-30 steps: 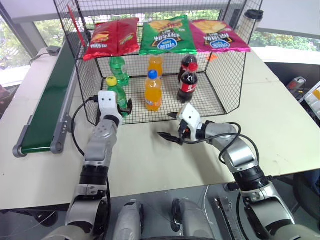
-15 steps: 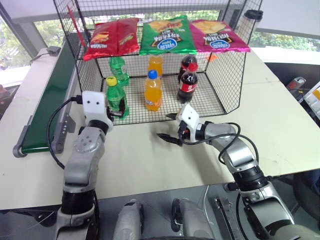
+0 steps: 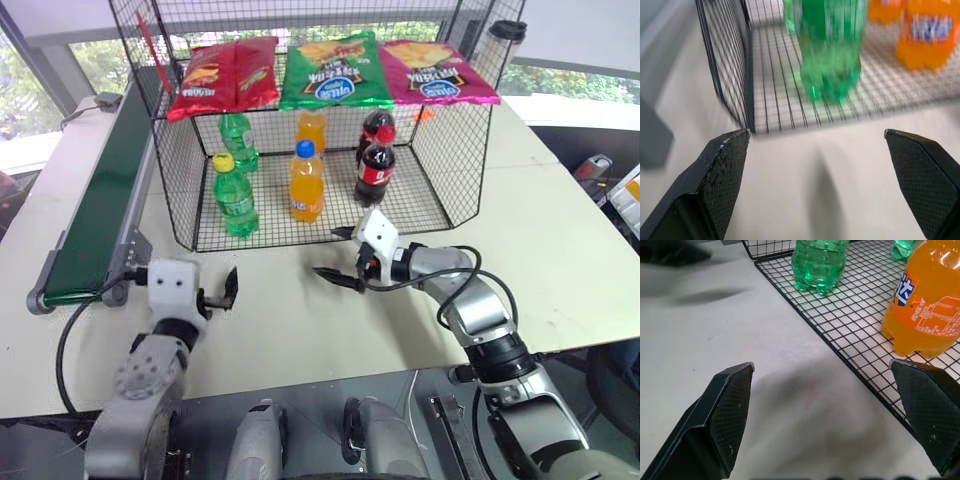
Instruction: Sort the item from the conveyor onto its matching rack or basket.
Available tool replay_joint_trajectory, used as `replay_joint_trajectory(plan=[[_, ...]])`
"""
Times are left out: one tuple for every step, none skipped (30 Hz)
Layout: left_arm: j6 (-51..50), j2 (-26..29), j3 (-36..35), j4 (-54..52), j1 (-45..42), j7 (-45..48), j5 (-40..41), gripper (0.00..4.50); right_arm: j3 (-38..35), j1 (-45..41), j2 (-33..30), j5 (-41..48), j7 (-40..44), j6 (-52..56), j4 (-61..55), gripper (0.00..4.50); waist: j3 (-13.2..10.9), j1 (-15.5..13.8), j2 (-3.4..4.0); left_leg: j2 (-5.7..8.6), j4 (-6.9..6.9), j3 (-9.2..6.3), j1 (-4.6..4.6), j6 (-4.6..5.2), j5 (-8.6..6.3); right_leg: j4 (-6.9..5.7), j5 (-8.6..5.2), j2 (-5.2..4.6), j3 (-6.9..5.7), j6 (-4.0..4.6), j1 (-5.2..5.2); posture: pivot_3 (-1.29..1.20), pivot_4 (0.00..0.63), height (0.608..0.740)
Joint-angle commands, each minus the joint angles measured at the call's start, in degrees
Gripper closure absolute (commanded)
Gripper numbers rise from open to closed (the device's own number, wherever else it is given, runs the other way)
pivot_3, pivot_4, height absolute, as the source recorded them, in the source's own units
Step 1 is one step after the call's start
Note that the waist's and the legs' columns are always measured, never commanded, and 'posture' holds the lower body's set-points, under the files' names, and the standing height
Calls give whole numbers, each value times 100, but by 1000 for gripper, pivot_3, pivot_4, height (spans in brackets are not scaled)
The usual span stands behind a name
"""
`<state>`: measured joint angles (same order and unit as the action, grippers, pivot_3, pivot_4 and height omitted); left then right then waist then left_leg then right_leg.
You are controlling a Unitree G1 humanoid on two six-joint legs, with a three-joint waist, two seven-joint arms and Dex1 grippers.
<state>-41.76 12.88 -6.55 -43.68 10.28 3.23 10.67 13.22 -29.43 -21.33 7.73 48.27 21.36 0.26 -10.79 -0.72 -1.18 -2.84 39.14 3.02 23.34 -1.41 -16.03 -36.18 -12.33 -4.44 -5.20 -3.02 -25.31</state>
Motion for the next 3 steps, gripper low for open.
replay_joint_trajectory(plan=[[51,-53,-59,-241,46,16,43,20,-24,-56,23,75,40,-120,-107,0,0,1,0,0,0,0,0,0,0,0,-2,0,0,3,0,0,150,740],[82,-90,-77,-209,59,47,96,20,-22,-57,33,80,42,-123,-108,0,0,3,0,0,1,0,0,0,0,0,-7,0,0,12,0,0,150,740],[83,-104,-80,-190,67,67,120,20,-21,-58,42,84,41,-123,-108,0,0,3,0,0,1,1,0,0,0,0,-7,0,0,12,0,0,150,740]])
